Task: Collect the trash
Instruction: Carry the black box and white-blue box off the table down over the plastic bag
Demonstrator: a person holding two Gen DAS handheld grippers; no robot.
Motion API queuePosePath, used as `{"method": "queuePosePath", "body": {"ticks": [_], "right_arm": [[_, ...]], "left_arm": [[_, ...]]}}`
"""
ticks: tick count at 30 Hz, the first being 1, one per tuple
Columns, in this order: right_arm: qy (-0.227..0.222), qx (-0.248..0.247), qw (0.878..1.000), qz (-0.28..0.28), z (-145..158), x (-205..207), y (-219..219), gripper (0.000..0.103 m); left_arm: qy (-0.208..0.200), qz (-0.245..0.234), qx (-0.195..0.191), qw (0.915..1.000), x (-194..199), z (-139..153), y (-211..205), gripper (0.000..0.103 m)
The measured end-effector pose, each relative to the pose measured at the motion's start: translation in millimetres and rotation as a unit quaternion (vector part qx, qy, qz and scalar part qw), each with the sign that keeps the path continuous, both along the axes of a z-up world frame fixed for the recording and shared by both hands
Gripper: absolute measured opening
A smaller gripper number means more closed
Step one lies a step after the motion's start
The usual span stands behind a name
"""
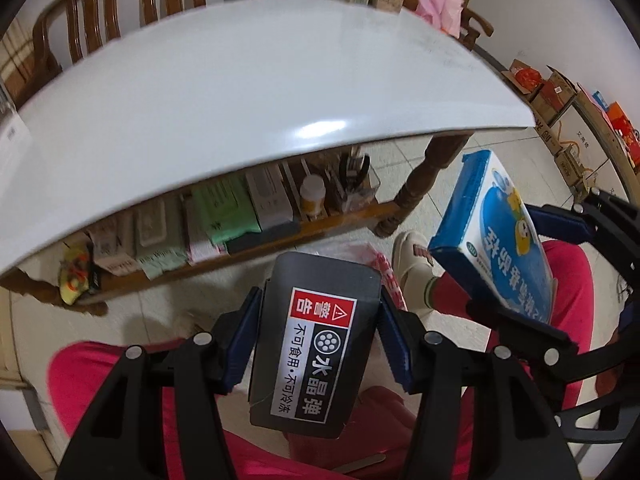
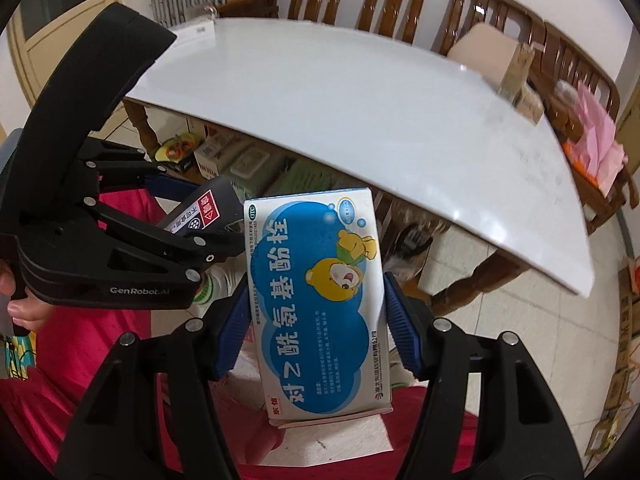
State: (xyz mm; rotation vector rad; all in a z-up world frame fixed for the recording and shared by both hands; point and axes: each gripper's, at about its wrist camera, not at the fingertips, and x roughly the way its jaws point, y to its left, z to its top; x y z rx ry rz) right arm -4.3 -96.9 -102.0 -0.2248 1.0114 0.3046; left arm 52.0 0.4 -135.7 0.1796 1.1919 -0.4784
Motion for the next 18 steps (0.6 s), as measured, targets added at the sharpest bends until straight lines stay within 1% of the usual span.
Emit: {"method": "queuePosePath", "body": {"ticks": [7,11,14,18], "right_arm": [[0.039,0.005,0.999,-0.018,-46,12,-9,0.062],[0.061,0.011,0.998,-0.028,-69,17,-10,0.062],[0.074,0.007,0.997,-0.035,-87,20,-10,0.062],[0.097,0.007,0.994,-0.052,-113,25,-14,0.062]], "left_arm": [[0.048,0.013,0.003,0.9987,9,-45,-4,0.055],[0.075,0.025,0.002,0.9969,16,-68,-8,0.055],[0.096,0.037,0.002,0.9947,22,-87,-10,0.055],[0.114,0.045,0.011,0.9924,29,-111,-14,0.055]]}}
